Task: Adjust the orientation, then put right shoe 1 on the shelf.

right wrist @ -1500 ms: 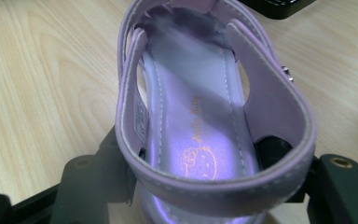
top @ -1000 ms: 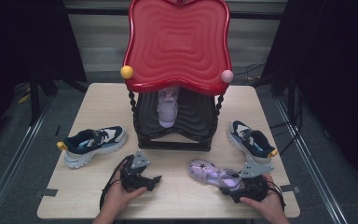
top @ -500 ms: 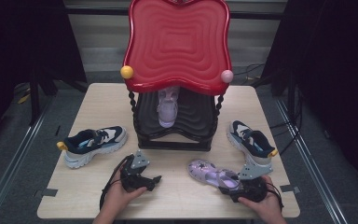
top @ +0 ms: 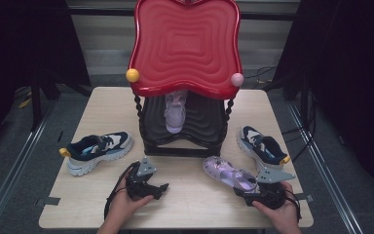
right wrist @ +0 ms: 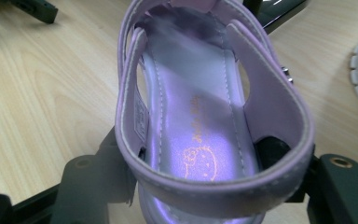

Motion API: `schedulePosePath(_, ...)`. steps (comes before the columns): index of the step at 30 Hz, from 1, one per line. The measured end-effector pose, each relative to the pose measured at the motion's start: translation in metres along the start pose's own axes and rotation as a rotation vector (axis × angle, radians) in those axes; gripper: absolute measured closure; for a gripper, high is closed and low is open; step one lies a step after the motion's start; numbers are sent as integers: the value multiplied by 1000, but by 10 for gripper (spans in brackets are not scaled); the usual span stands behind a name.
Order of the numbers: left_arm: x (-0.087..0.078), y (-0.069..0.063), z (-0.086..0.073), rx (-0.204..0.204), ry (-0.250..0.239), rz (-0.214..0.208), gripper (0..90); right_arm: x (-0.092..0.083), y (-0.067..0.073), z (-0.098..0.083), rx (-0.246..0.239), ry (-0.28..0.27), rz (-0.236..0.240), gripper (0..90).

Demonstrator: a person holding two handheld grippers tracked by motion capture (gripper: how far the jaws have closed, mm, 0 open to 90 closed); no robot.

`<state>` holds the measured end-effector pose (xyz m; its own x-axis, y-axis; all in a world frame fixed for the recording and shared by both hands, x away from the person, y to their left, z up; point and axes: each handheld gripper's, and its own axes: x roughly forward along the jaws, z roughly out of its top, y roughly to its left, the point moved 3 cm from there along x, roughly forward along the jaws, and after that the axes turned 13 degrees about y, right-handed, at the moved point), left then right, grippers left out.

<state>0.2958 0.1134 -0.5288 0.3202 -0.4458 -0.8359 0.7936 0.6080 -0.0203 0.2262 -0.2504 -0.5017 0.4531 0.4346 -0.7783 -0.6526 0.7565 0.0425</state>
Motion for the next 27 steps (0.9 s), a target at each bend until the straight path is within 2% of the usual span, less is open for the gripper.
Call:
schedulePosePath(3,0,0,0,-1,0,0,149,-3,2,3,15,-13,-1,375)
schedulePosePath(12,0,0,0,-1,0,0,149,-15,14,17,-14,-37,-60,375)
schedulePosePath(15,0,0,0,0,0,0,149,-18,15,22,-5,-59,-54,375)
schedulePosePath(21,0,0,0,1,-2,0,149,-24,21,31,12,-70,-85,375)
schedulePosePath(23,0,0,0,2,0,4,149,-25,22,30,27,-88,-50,375)
schedulePosePath(26,0,0,0,-1,0,0,149,-28,26,30,-7,-83,-60,375)
schedulePosePath(27,0,0,0,0,1,0,149,-29,26,30,-6,-88,-48,375)
